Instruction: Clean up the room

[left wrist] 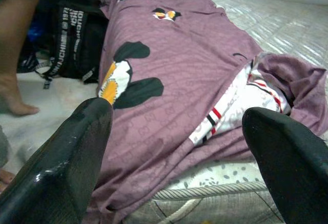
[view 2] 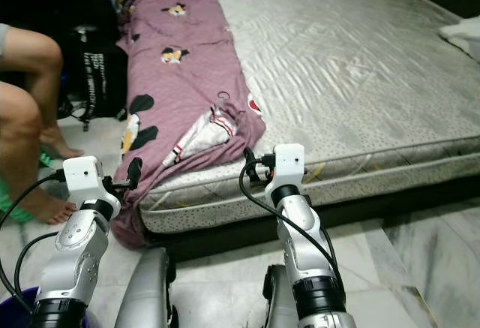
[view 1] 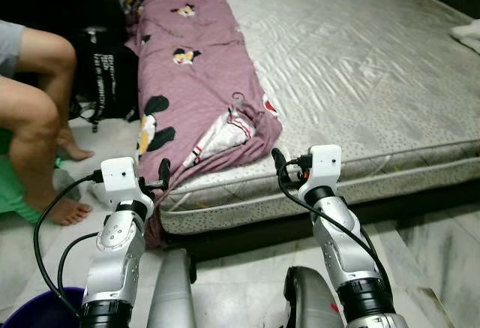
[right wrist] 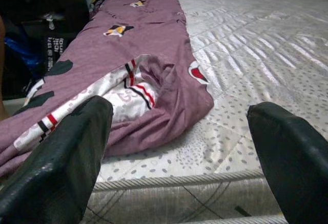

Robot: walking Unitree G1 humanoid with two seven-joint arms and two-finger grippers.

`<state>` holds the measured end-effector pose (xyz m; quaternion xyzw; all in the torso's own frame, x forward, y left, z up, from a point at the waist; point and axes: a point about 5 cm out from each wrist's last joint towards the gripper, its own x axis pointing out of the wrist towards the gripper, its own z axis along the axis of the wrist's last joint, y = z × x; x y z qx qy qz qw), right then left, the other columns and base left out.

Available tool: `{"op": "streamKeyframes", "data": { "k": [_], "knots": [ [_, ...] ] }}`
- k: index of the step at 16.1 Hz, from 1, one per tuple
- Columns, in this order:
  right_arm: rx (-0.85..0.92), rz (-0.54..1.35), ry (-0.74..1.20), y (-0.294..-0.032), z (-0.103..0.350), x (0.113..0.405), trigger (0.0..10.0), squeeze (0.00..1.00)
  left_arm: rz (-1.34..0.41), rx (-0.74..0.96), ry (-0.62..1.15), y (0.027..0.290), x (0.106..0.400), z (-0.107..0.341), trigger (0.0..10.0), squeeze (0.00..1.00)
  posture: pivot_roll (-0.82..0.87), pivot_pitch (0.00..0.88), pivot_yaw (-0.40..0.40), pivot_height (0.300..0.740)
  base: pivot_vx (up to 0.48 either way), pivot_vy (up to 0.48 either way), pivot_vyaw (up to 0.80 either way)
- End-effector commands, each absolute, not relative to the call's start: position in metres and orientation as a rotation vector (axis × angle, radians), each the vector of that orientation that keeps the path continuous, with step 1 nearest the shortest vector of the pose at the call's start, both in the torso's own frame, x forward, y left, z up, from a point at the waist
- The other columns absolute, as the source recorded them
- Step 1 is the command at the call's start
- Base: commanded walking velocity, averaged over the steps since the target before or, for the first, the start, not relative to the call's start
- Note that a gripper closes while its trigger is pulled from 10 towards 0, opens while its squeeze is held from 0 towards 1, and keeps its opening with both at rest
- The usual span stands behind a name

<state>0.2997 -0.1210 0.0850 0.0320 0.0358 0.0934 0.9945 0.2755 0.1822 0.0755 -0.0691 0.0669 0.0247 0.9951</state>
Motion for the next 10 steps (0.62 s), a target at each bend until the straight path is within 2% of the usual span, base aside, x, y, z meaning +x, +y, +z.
{"op": "streamKeyframes", "data": {
  "k": [1,6,10],
  "knots": [
    [0.061,0.198,0.052,-0.1195,0.09,0.3005,10.0,0.0,0.049,-0.119,0.123,0.1826,0.2762,0.0787,10.0,0.0,0.04,0.0,0.02,0.563,0.0,0.0,0.0],
    [0.054,0.205,0.057,-0.1186,0.0896,0.3002,10.0,0.0,0.053,-0.121,0.127,0.1828,0.2758,0.0781,10.0,0.0,0.04,0.001,0.019,0.523,0.0,0.0,0.0],
    [0.043,0.214,0.052,-0.1175,0.09,0.2998,10.0,0.0,0.055,-0.122,0.118,0.1832,0.2757,0.0792,10.0,0.0,0.04,0.008,0.019,0.523,0.0,0.0,0.0]
  ]
}}
